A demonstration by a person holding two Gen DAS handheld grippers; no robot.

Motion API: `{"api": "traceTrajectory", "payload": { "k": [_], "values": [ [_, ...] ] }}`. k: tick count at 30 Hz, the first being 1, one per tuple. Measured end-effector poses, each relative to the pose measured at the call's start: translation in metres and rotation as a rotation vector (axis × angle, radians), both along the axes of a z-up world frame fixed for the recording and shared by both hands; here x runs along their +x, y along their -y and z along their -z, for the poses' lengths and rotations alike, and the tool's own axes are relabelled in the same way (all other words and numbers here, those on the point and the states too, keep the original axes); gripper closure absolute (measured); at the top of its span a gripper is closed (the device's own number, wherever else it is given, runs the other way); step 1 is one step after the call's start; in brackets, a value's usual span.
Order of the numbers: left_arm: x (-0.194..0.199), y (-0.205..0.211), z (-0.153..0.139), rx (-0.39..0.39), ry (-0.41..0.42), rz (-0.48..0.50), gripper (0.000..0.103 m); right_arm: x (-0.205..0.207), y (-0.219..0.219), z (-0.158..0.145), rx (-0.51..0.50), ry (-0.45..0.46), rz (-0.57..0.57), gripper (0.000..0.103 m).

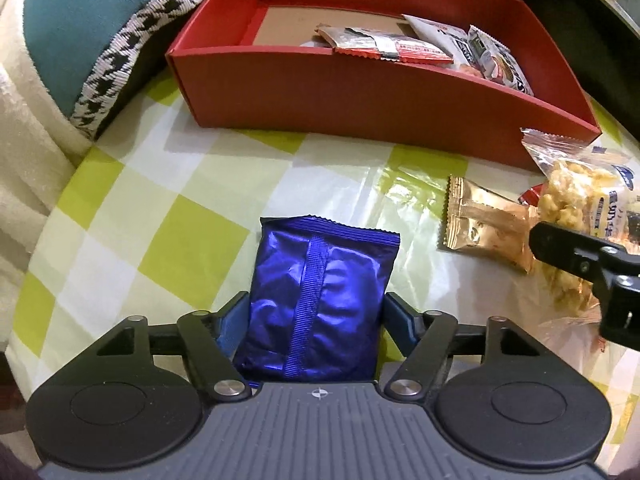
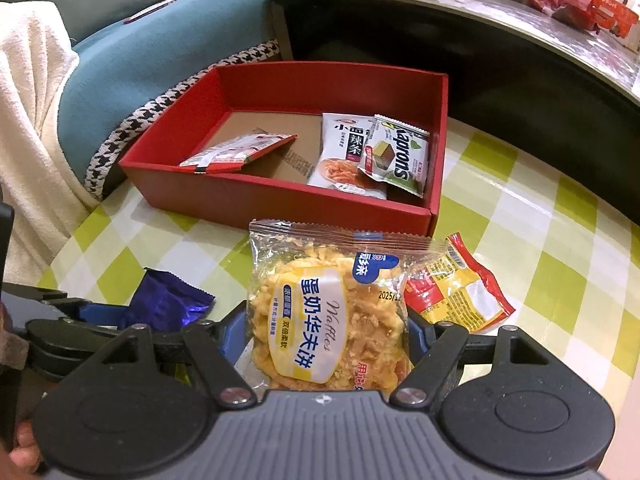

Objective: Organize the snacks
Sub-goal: 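Lift both held packets and carry them over the red box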

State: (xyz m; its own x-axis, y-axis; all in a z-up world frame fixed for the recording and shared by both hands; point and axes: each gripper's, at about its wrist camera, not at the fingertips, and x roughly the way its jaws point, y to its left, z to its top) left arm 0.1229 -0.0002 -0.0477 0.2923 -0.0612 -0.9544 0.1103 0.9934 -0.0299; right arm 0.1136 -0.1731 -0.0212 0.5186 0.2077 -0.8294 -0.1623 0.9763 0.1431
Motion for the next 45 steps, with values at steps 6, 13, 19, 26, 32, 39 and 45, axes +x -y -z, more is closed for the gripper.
{"api": "traceTrajectory", "payload": {
  "k": [6,13,19,26,32,39,45],
  "values": [
    [-0.006,0.003,-0.025,0.008,0.090,0.003,0.027,-0.002,0.001,-0.005,-0.005,0.023,0.004,0.026],
    [-0.003,0.003,-0.042,-0.003,0.136,-0.008,0.027,-0.004,-0.003,-0.012,-0.023,0.056,-0.006,0.026],
    [-0.003,0.001,-0.050,0.004,0.166,-0.014,0.027,-0.005,-0.004,-0.013,-0.041,0.074,-0.011,0.026],
    [-0.002,0.000,-0.056,-0.003,0.190,-0.022,0.027,-0.007,-0.006,-0.016,-0.047,0.088,-0.014,0.026],
    [0.000,0.002,-0.062,-0.013,0.209,-0.030,0.027,-0.009,-0.006,-0.021,-0.047,0.104,-0.018,0.026],
    [0.002,0.005,-0.070,-0.020,0.234,-0.032,0.027,-0.008,-0.004,-0.025,-0.037,0.119,-0.008,0.026],
    [0.005,0.007,-0.075,-0.021,0.249,-0.036,0.027,-0.008,-0.001,-0.029,-0.027,0.131,0.004,0.026]
  ]
}}
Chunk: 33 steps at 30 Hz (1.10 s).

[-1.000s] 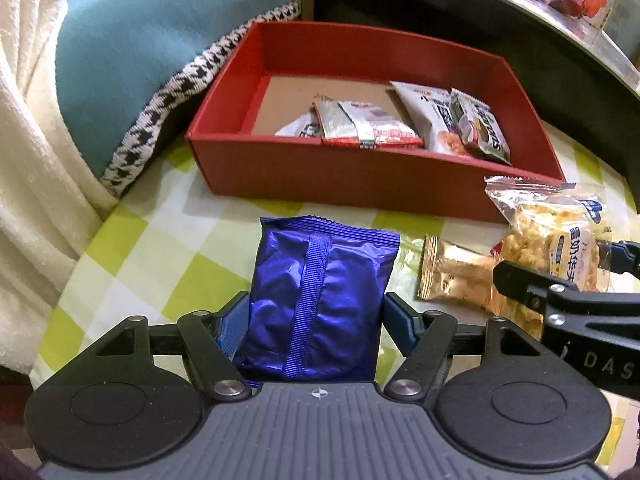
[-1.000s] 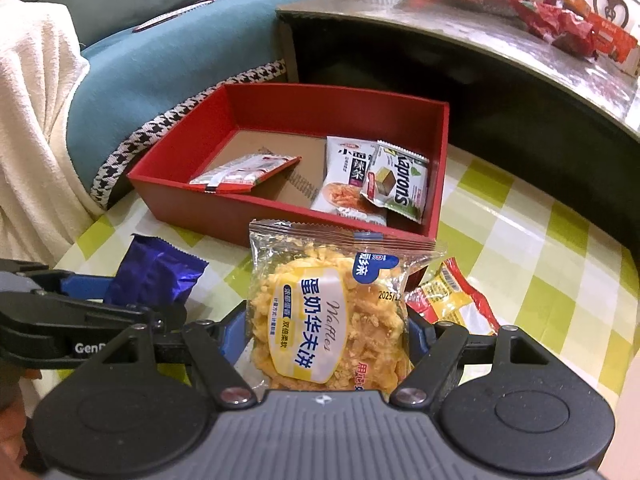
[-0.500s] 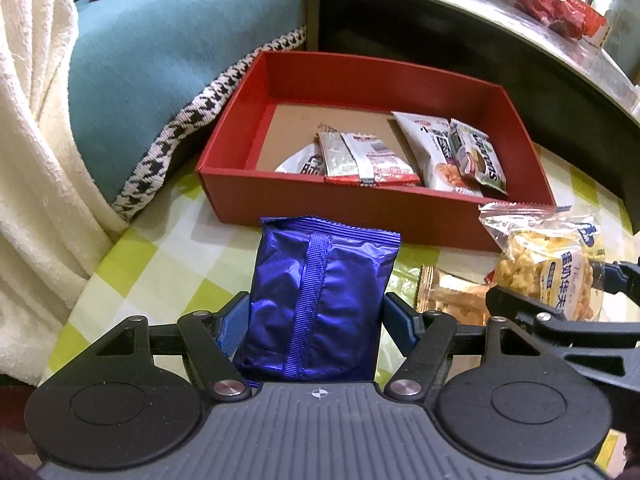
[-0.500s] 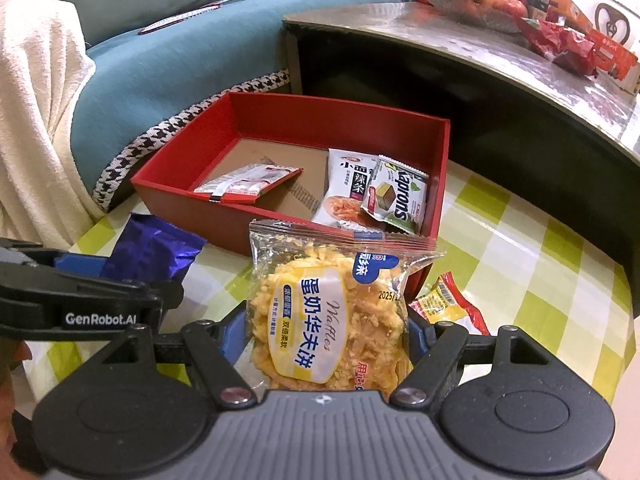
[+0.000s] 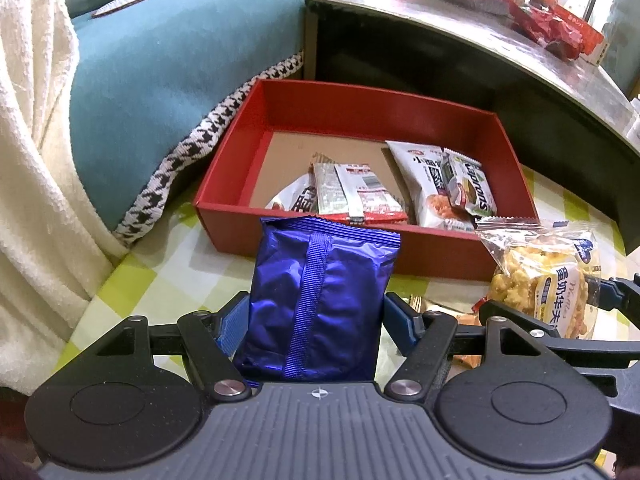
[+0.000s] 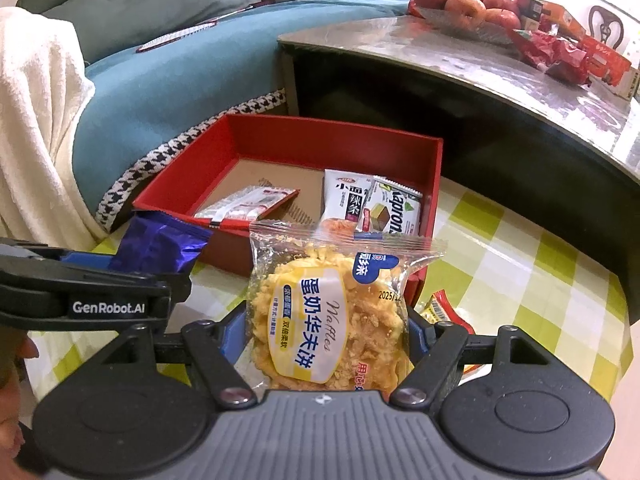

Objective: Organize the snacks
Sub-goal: 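Lift both held packets and carry them over the red box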

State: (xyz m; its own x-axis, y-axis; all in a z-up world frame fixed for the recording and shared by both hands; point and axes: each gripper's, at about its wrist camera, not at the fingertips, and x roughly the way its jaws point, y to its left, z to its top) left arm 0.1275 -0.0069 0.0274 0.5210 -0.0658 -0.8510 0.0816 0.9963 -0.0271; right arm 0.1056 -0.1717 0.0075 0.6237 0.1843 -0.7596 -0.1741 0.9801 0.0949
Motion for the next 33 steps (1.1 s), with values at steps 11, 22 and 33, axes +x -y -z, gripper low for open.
{"api": "traceTrajectory", "payload": {
  "k": [11,22,33],
  "values": [
    [0.004,0.003,-0.004,0.004,0.016,0.005,0.027,0.000,0.001,-0.001,0.007,0.013,0.018,0.026],
    [0.011,0.007,-0.012,0.010,0.044,0.020,0.027,0.006,0.007,-0.007,0.019,0.030,0.040,0.026],
    [0.023,0.012,-0.020,0.022,0.078,0.015,0.027,0.017,0.010,-0.013,0.033,0.048,0.058,0.026]
  ]
}}
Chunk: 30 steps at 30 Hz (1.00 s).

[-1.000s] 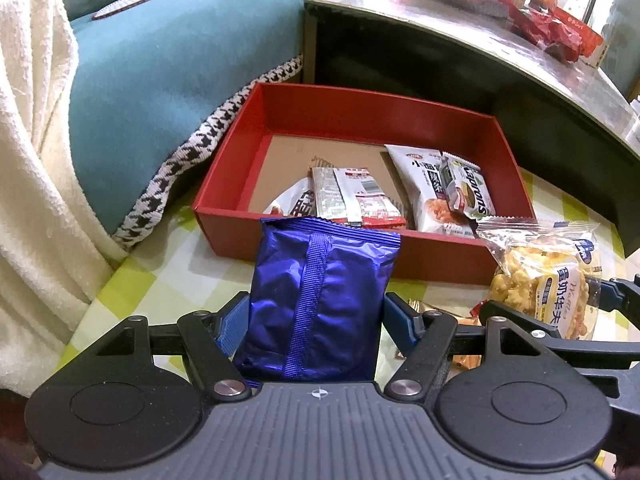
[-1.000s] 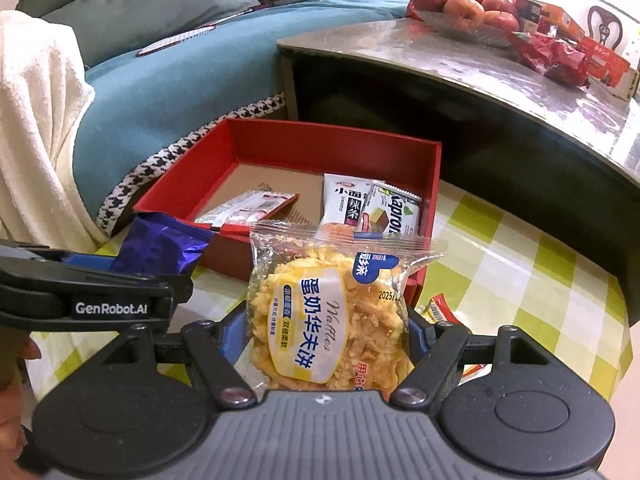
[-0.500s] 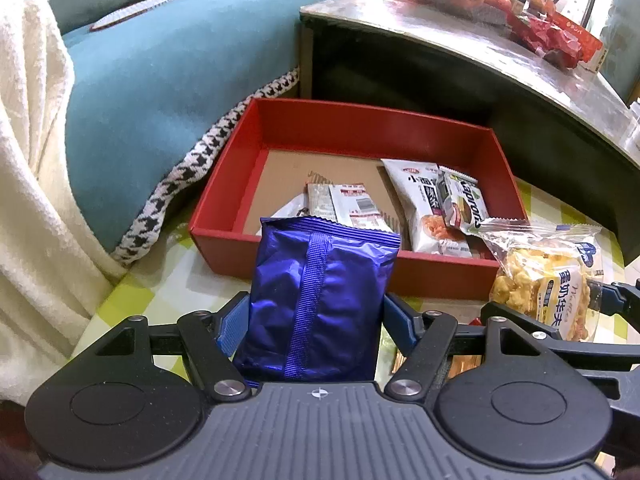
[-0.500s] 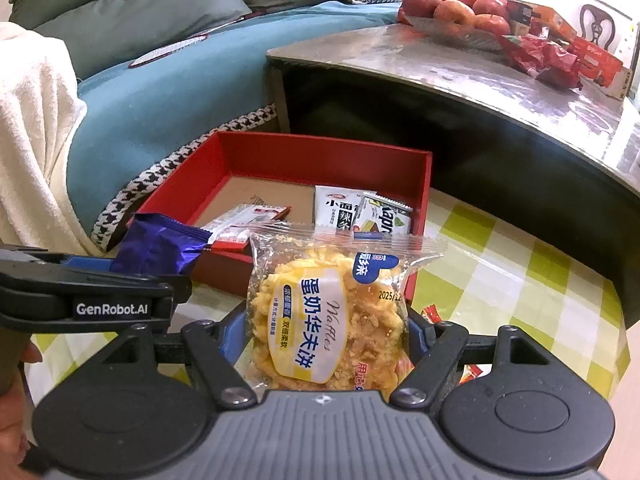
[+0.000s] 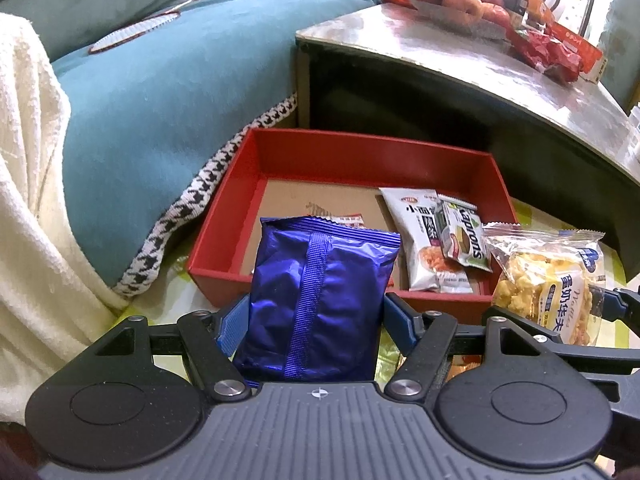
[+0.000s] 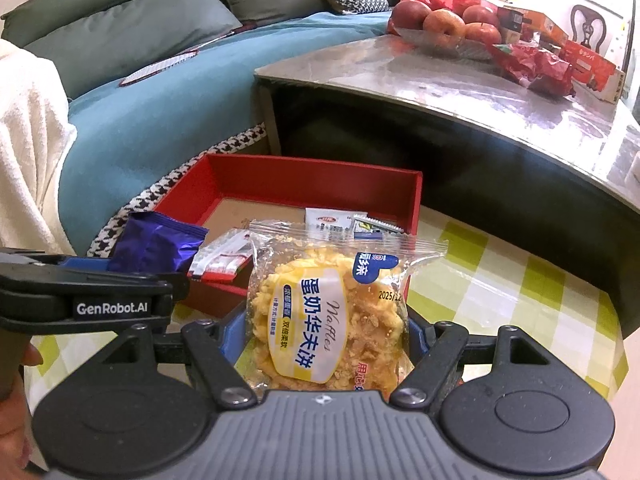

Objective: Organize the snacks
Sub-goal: 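Lift both held packets and carry them over the red box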

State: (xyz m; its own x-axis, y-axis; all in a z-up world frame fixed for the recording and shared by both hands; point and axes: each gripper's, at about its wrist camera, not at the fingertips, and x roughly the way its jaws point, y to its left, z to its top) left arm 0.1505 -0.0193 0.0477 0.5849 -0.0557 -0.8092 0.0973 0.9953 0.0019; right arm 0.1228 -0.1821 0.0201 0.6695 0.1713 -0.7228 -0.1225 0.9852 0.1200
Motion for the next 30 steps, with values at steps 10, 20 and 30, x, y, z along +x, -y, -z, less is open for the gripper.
{"api": "traceTrajectory", "payload": {
  "k": [10,20,30],
  "values": [
    [0.009,0.003,-0.004,0.015,0.021,0.001,0.027,0.008,0.003,-0.001,0.008,0.008,0.013,0.026],
    [0.020,0.008,-0.005,0.026,0.042,0.004,0.028,0.019,0.007,-0.002,0.016,0.011,0.033,0.026],
    [0.034,0.014,-0.003,0.043,0.049,0.003,0.028,0.030,0.009,0.001,0.016,0.006,0.036,0.026]
  ]
}}
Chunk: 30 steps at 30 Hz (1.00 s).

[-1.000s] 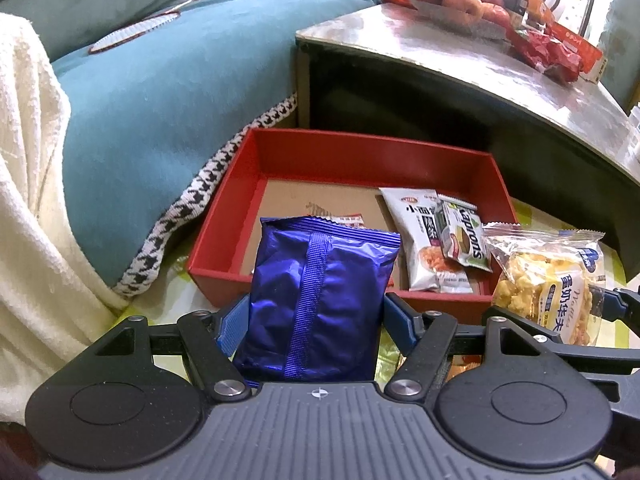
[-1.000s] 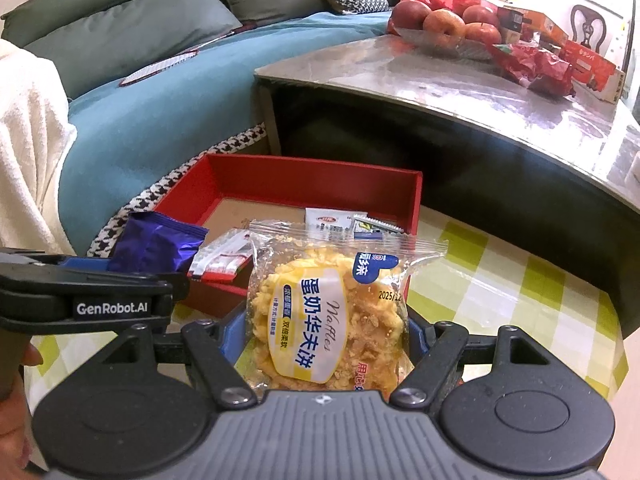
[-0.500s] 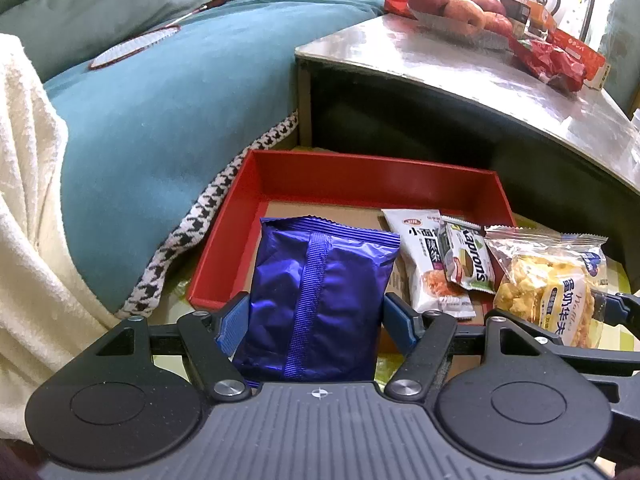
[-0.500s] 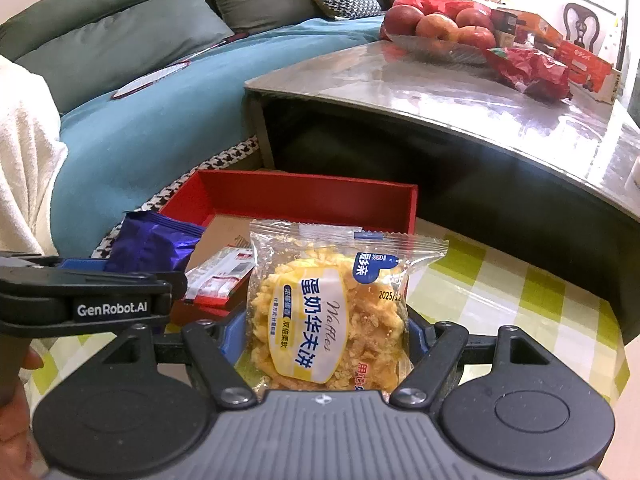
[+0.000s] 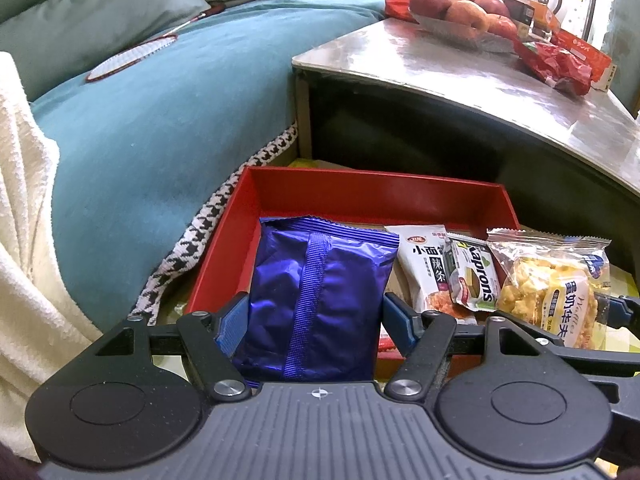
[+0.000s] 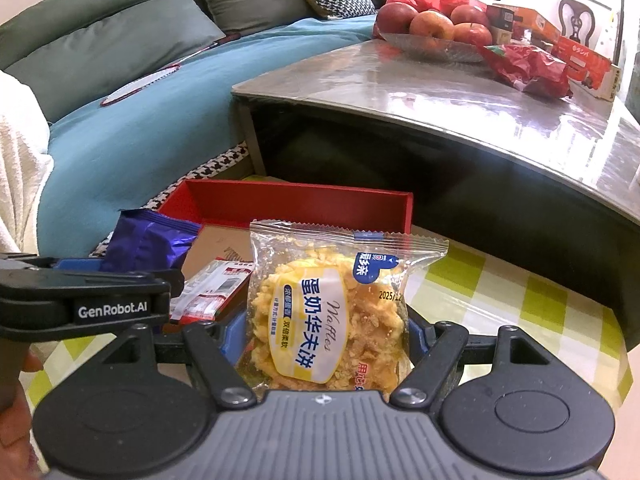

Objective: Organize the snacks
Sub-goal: 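Lift both held packets and carry them over the red box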

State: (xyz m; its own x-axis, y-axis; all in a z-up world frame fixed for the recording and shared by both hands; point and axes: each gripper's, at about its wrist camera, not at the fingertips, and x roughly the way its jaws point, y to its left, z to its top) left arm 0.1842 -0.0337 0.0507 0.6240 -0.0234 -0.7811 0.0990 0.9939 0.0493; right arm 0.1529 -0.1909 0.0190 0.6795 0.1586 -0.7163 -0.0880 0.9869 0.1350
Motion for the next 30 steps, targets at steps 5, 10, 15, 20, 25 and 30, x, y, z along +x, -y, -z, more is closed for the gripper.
{"api": "traceTrajectory", "payload": {
  "k": [5,10,15,20,25,30],
  "values": [
    [0.006,0.003,0.003,0.008,-0.002,-0.005,0.028,0.010,0.001,0.003,-0.003,-0.004,0.001,0.026],
    [0.013,0.003,0.006,0.011,-0.005,-0.016,0.028,0.017,0.001,0.006,-0.004,-0.007,0.000,0.026],
    [0.020,0.004,0.009,0.011,-0.008,-0.025,0.028,0.025,0.001,0.009,-0.008,-0.009,0.000,0.026],
    [0.028,0.004,0.013,0.015,-0.014,-0.032,0.028,0.033,0.000,0.013,-0.015,-0.014,-0.002,0.026],
    [0.035,0.004,0.019,0.022,-0.019,-0.035,0.028,0.041,0.000,0.018,-0.019,-0.020,-0.001,0.026],
    [0.044,0.006,0.025,0.021,-0.031,-0.040,0.028,0.047,-0.001,0.023,-0.025,-0.027,-0.001,0.026]
  ]
}}
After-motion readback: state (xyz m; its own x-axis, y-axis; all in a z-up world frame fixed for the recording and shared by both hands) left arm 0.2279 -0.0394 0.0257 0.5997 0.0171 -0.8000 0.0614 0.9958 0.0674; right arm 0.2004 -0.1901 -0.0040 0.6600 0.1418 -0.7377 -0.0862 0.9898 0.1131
